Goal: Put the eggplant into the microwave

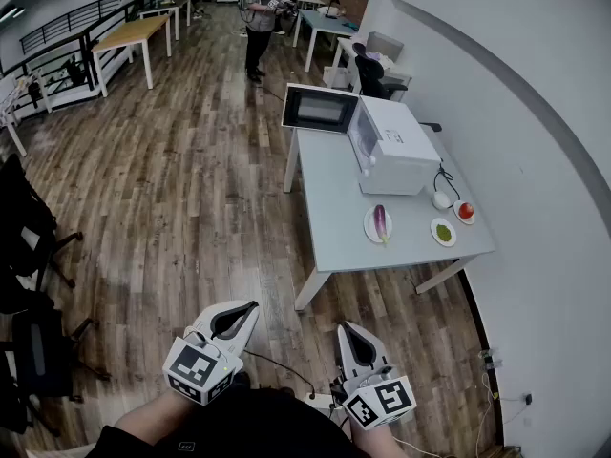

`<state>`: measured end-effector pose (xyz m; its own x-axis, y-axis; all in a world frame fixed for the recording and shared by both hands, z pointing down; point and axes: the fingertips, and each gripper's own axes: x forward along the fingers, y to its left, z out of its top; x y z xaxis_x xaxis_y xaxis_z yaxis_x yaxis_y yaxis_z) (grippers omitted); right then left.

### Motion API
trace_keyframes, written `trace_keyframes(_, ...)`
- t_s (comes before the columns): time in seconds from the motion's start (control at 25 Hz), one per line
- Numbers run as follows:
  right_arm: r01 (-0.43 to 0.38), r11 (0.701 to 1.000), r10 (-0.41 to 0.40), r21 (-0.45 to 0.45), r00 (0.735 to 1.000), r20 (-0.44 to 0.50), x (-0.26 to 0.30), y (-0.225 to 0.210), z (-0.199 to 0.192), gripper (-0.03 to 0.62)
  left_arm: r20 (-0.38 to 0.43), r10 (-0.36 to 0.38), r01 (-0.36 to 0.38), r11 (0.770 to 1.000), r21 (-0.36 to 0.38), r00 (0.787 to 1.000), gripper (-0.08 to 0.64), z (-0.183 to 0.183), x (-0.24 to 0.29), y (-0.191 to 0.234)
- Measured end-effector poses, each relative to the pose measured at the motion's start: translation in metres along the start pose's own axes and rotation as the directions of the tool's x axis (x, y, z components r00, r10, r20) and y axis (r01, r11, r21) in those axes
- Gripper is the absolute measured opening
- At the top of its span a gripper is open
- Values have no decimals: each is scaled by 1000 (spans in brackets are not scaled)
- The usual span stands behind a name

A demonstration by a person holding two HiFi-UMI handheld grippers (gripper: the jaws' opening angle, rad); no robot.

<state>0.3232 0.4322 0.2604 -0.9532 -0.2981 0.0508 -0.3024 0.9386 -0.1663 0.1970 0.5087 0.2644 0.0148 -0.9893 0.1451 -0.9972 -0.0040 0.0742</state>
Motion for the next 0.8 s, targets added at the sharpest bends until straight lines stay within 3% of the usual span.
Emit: trace_keyframes(0.8, 9, 1000, -9, 29, 1000, -13, 39, 36, -15, 9, 4, -3, 3, 1000, 0, 1000, 8, -5, -31, 48)
